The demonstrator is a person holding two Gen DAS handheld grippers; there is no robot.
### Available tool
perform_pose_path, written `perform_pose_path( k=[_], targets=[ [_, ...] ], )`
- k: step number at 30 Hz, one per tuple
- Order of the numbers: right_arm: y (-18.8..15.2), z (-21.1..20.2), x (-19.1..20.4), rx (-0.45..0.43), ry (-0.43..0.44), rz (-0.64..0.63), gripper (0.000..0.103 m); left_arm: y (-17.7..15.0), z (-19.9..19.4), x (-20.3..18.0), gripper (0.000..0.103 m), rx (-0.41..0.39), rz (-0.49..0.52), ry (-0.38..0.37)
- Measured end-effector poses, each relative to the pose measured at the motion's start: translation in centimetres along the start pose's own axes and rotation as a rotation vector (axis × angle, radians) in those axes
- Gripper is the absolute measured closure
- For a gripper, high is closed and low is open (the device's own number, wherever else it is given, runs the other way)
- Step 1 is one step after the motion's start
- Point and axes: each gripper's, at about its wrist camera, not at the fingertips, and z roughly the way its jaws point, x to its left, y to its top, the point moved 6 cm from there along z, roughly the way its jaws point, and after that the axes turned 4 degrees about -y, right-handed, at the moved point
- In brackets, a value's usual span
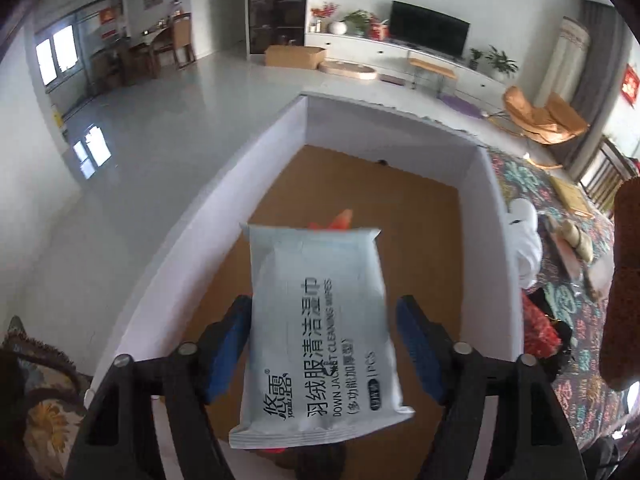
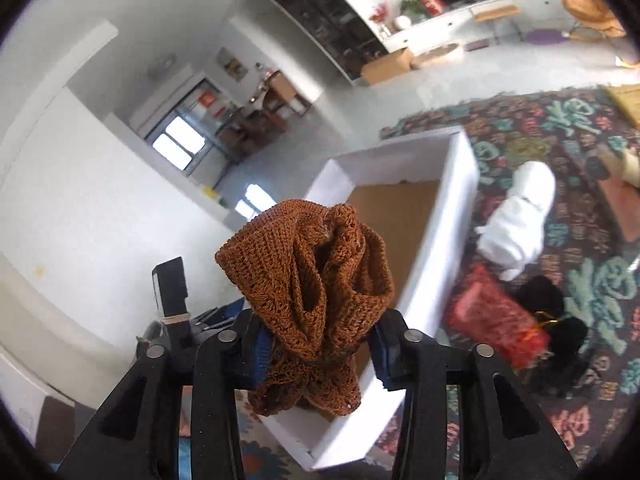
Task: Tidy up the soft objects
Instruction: 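Carry the wipes packet with the left gripper into the white box while the right drops the knit cloth there, then lower the right gripper onto the black gloves and close on them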
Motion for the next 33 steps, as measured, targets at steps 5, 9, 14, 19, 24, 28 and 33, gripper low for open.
perform_pose_path(
  k=[5, 9, 14, 19, 24, 28, 33],
  targets=[
    [-1.9, 3.5, -1.5, 0.04, -0.044, -0.002, 0.028, -1.0, -0.7, 1.9, 0.008, -0.074, -0.076, 0.014],
    [-3.0, 0.0, -7.4, -0.071, -0.283, -0.078, 0.028, -0.5, -1.1, -1.4, 0.008, -0.109, -0.036, -0.065],
    [-6.1, -7.3, -20.1, -0.202, -0.719, -0.041, 0.028, -2.2, -2.7, -11.1, 0.008, -0.124, 0.129, -0.277],
    [-10.1, -12.0, -30.5, -0.175, -1.054, 0.067, 0.028, -8.4, -2.4, -22.7, 0.007, -0.012, 0.332, -0.48],
    [-12.5, -12.6, -33.1, -0.149, -1.088, 0.117, 0.028, -15.4, 2.1, -28.4, 0.007, 0.122, 0.429, -0.463],
    [-12.1, -13.0, -33.1, -0.141, -1.073, 0.116, 0.028, -17.8, 5.4, -28.6, 0.007, 0.16, 0.426, -0.367],
    [-12.2, -13.7, -33.6, -0.153, -1.04, 0.154, 0.025, -17.8, 7.1, -27.6, 0.007, 0.17, 0.399, -0.312]
  ],
)
